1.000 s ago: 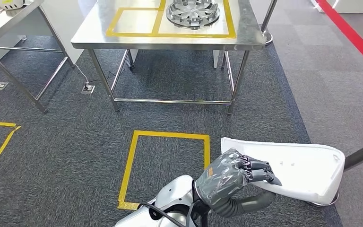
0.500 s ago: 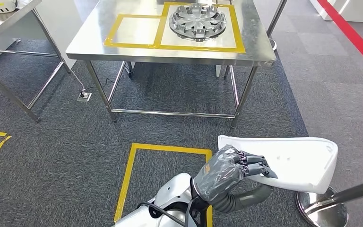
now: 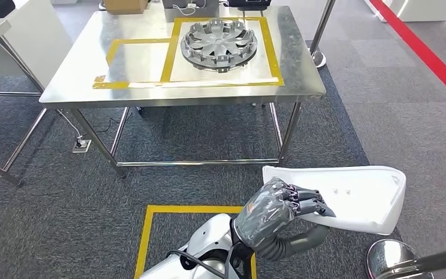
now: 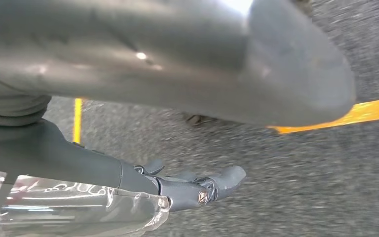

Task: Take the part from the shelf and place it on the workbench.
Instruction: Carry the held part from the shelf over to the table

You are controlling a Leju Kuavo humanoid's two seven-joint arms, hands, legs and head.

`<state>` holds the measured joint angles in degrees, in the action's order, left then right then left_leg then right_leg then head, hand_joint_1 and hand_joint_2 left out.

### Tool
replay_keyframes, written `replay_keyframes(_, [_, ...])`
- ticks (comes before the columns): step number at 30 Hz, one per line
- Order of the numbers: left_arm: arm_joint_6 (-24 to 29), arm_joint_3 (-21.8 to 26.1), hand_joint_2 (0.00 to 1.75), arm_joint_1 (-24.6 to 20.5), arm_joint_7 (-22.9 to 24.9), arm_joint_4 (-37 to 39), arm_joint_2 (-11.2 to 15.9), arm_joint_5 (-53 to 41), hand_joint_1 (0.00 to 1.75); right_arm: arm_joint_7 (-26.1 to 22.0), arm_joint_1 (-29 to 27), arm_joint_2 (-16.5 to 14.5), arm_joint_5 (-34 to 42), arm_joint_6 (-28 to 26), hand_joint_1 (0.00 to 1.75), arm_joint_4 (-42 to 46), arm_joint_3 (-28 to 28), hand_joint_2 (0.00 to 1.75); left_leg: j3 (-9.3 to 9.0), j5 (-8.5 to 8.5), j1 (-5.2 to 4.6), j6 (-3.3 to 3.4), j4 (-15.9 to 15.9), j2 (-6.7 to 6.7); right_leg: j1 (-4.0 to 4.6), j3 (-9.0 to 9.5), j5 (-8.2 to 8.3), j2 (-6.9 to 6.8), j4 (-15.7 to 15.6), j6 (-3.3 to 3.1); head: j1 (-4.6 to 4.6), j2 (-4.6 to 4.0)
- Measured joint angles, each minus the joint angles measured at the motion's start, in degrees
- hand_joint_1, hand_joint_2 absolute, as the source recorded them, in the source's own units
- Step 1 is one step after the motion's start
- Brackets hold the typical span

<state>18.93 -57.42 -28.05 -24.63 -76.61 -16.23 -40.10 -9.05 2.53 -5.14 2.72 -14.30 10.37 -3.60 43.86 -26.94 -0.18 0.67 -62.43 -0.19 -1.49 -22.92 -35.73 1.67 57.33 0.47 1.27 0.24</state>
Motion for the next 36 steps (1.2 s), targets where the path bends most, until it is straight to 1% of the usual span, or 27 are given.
replay_keyframes(1, [-0.08,0.0,1.75,0.18,0.08,0.08,0.09,-0.03,1.75,0.01,0.01,-0.09,-0.01,0.01,0.0,-0.03,0.01,0.0,-0.19,4.48,-0.24,0.25,2.16,-0.05,0.03,1.12,-1.03,0.11,-0.75,0.28,0.08,0.0])
replay_keyframes(2, [-0.14,0.01,1.75,0.25,0.16,0.08,0.08,-0.05,1.75,0.0,0.05,-0.16,-0.04,0.01,0.0,-0.06,0.01,0.0,-0.63,6.67,-0.38,0.45,3.28,-0.17,0.08,2.4,-1.38,0.21,-1.37,0.67,0.18,0.0])
replay_keyframes(4, [-0.2,0.1,1.75,0.02,0.31,-0.05,-0.23,-0.06,1.75,-0.01,0.28,-0.18,-0.09,0.01,0.0,-0.03,0.02,0.0,-2.82,4.95,-0.27,0.88,3.79,-0.43,0.12,3.47,0.13,0.13,-0.37,1.47,0.32,0.01])
replay_keyframes(5, [-0.18,0.18,1.75,-0.1,0.31,-0.13,-0.37,-0.05,1.75,-0.02,0.42,-0.18,-0.12,0.01,0.0,-0.03,0.02,0.0,-4.16,4.15,-0.1,1.26,4.21,-0.45,0.14,2.47,1.93,-0.11,2.59,1.74,0.28,0.01])
replay_keyframes(7, [-0.16,0.32,1.75,-0.12,0.32,-0.1,-0.49,-0.05,1.75,-0.02,0.64,-0.18,-0.11,0.03,0.0,-0.03,0.02,0.0,-7.39,2.28,0.15,1.88,4.96,-0.33,0.18,-3.16,3.65,-0.7,11.16,2.0,0.12,0.01])
replay_keyframes(8, [-0.19,0.34,1.75,-0.11,0.32,-0.07,-0.49,-0.07,1.75,-0.02,0.63,-0.18,-0.11,0.05,0.0,-0.03,0.02,0.0,-9.03,1.19,0.16,2.08,5.28,-0.31,0.23,-6.37,2.62,-0.91,14.57,2.1,0.05,0.0])
replay_keyframes(10, [-0.23,0.38,1.75,-0.09,0.32,0.04,-0.48,-0.09,1.75,-0.01,0.3,-0.18,-0.1,0.13,0.0,-0.04,0.02,0.0,-12.41,-1.15,0.16,2.32,5.93,-0.51,0.32,-11.71,-2.73,-0.99,16.97,2.33,0.02,0.0])
replay_keyframes(11, [-0.24,0.4,1.75,-0.09,0.32,0.13,-0.48,-0.09,1.75,0.0,0.1,-0.18,-0.1,0.2,0.0,-0.05,0.02,0.0,-13.99,-2.31,0.14,2.38,6.16,-0.66,0.4,-13.49,-5.29,-0.99,16.05,2.33,-0.01,0.0])
replay_keyframes(12, [-0.27,0.42,1.75,-0.08,0.32,0.25,-0.48,-0.09,1.75,0.01,-0.07,-0.18,-0.1,0.28,0.0,-0.07,0.02,0.0,-15.46,-3.49,0.06,2.42,6.34,-0.77,0.52,-14.8,-6.63,-0.99,13.99,2.16,-0.04,0.0])
replay_keyframes(13, [-0.3,0.42,1.75,-0.09,0.32,0.35,-0.48,-0.09,1.75,0.01,-0.16,-0.18,-0.11,0.36,0.0,-0.09,0.02,0.0,-16.77,-4.6,-0.07,2.44,6.45,-0.85,0.69,-15.56,-5.8,-1.03,11.0,1.77,-0.15,0.0])
replay_keyframes(16, [-0.41,0.39,1.75,-0.18,0.33,0.41,-0.64,-0.1,1.75,0.0,-0.09,-0.02,-0.19,0.5,0.0,-0.07,0.02,0.0,-20.01,-7.88,-0.34,2.16,6.57,-1.28,1.44,-14.91,6.76,-1.12,3.05,0.18,-0.1,0.0])
replay_keyframes(17, [-0.43,0.38,1.75,-0.35,0.34,0.22,-0.84,-0.13,1.75,0.0,0.03,0.05,-0.22,0.51,0.0,0.04,0.02,0.0,-21.16,-8.52,-0.29,1.89,6.39,-1.42,1.69,-14.14,9.39,-1.13,2.11,-0.08,0.03,0.0])
replay_keyframes(18, [-0.43,0.33,1.75,-0.7,0.34,-0.01,-1.09,-0.15,1.75,-0.03,0.27,0.08,-0.25,0.54,0.0,0.17,0.02,0.0,-21.84,-8.57,-0.25,1.57,5.61,-1.53,1.89,-13.32,9.66,-1.14,1.72,-0.1,0.1,0.0])
replay_keyframes(20, [-0.42,0.25,1.75,-1.52,0.32,-0.49,-1.55,-0.18,1.75,-0.09,0.92,0.18,-0.28,0.64,0.0,0.41,0.02,0.0,-20.88,-6.7,-0.25,0.98,0.87,-1.23,1.62,-11.23,8.95,-1.02,1.41,-0.46,0.02,-0.01])
replay_keyframes(22, [-0.42,0.2,1.75,-1.83,0.31,-0.5,-1.57,-0.19,1.75,-0.15,1.34,0.33,-0.28,0.84,0.0,0.45,0.03,0.0,-15.72,-4.92,-0.23,0.39,-7.0,-0.78,1.03,-8.85,7.79,-0.99,1.17,-0.93,0.43,-0.03])
replay_keyframes(23, [-0.42,0.2,1.75,-1.67,0.31,-0.3,-1.43,-0.19,1.75,-0.16,1.26,0.39,-0.27,0.92,0.0,0.45,0.03,0.0,-12.69,-5.5,-0.1,0.08,-10.26,-0.58,0.84,-7.78,6.87,-1.06,1.01,-1.01,0.63,-0.04])
replay_keyframes(25, [-0.42,0.2,1.75,-1.23,0.32,0.15,-1.14,-0.2,1.75,-0.13,0.71,0.26,-0.28,1.05,0.0,0.43,0.04,0.0,-7.21,-10.5,0.29,-0.58,-13.06,-0.42,0.24,-5.52,5.04,-0.92,0.64,-0.77,0.82,-0.04])
replay_keyframes(26, [-0.42,0.2,1.75,-1.03,0.32,0.34,-1.03,-0.19,1.75,-0.1,0.34,0.18,-0.28,1.09,0.0,0.41,0.04,0.0,-5.11,-13.3,0.48,-0.96,-12.57,-0.39,-0.15,-4.38,4.02,-0.78,0.52,-0.46,0.84,-0.04])
replay_keyframes(27, [-0.42,0.2,1.75,-0.92,0.32,0.47,-0.94,-0.19,1.75,-0.09,0.07,0.11,-0.29,1.11,0.0,0.4,0.05,0.0,-3.5,-14.89,0.67,-1.32,-10.98,-0.34,-0.59,-3.21,2.96,-0.6,0.47,-0.13,0.86,-0.04])
replay_keyframes(28, [-0.43,0.2,1.75,-0.83,0.32,0.58,-0.86,-0.19,1.75,-0.07,-0.12,0.04,-0.29,1.14,0.0,0.39,0.06,0.0,-2.37,-14.27,0.89,-1.69,-8.42,-0.19,-1.05,-2.01,1.82,-0.44,0.44,0.25,0.85,-0.04])
replay_keyframes(29, [-0.43,0.2,1.75,-0.68,0.32,0.7,-0.73,-0.19,1.75,-0.07,-0.25,-0.02,-0.3,1.15,0.0,0.38,0.07,0.0,-1.74,-10.35,1.1,-2.05,-5.37,0.19,-1.39,-0.89,0.6,-0.33,0.34,0.67,0.87,-0.04])
replay_keyframes(30, [-0.43,0.2,1.75,-0.46,0.32,0.87,-0.52,-0.17,1.75,-0.08,-0.31,-0.05,-0.3,1.16,0.0,0.34,0.08,0.0,-1.47,-5.13,1.2,-2.21,-2.63,0.79,-1.61,0.4,-0.69,-0.21,0.24,1.13,1.08,-0.05])
replay_keyframes(31, [-0.43,0.16,1.75,-0.19,0.32,1.06,-0.34,-0.17,1.75,-0.08,-0.31,-0.1,-0.3,1.17,0.0,0.31,0.1,0.0,-1.62,-0.8,1.22,-2.08,-0.84,1.18,-1.67,1.53,-1.82,-0.18,-0.19,1.67,1.28,-0.06])
replay_keyframes(32, [-0.43,0.15,1.75,0.04,0.35,1.2,-0.24,-0.15,1.75,-0.08,-0.3,-0.1,-0.3,1.18,0.0,0.27,0.11,0.0,-2.0,2.15,1.17,-1.75,-0.01,1.37,-1.63,2.82,-2.63,-0.26,-1.03,2.21,1.47,-0.06])
replay_keyframes(34, [-0.42,0.15,1.75,-0.06,0.38,1.24,-0.48,-0.12,1.75,-0.08,-0.03,-0.13,-0.3,1.24,0.0,0.25,0.16,0.0,-3.56,1.31,1.25,-0.63,0.27,0.8,-1.49,4.29,-1.63,-0.39,-0.98,3.33,1.64,-0.06])
replay_keyframes(35, [-0.41,0.23,1.75,-0.28,0.38,1.19,-0.67,-0.11,1.75,-0.08,0.14,-0.11,-0.31,1.32,0.0,0.25,0.21,0.0,-4.84,0.5,1.4,-0.2,0.74,0.55,-1.49,3.66,0.21,-0.47,1.41,3.68,1.49,-0.04])
replay_keyframes(36, [-0.4,0.3,1.75,-0.49,0.33,1.18,-0.82,-0.14,1.75,-0.08,0.36,-0.11,-0.31,1.42,0.0,0.26,0.26,0.0,-6.5,-0.46,1.53,0.24,1.43,0.45,-1.45,1.56,2.33,-0.55,5.56,3.85,1.36,-0.03])
